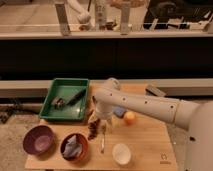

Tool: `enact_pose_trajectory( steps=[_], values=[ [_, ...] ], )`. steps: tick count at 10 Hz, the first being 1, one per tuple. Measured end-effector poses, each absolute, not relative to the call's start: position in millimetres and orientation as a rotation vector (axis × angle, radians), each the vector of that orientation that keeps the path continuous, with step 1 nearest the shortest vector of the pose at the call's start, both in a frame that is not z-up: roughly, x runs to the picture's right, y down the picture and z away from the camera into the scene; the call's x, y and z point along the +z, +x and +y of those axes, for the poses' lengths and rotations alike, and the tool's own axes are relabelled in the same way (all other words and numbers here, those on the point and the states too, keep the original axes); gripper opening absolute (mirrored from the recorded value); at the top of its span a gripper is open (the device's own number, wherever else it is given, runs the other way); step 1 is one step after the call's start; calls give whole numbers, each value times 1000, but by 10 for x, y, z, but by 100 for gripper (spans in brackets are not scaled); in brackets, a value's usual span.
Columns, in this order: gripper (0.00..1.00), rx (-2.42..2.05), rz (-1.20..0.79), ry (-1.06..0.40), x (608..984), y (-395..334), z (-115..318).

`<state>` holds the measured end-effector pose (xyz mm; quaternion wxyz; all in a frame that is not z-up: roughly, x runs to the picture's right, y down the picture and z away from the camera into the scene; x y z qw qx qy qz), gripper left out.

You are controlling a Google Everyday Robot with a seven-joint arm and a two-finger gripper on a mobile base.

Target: Place fork in table surface

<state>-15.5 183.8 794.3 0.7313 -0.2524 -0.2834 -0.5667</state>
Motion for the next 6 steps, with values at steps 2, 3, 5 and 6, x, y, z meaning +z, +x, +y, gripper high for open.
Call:
enact_pose_trajectory(
  steps=[2, 3, 5, 6],
  values=[
    [80, -1273, -629, -537, 7944, -31, 2087],
    [80, -1268, -627, -535, 7948, 22, 2148],
    [79, -1264, -611, -555, 7979, 72, 2201],
    [74, -1275, -600, -577, 7998, 54, 2221]
  ],
)
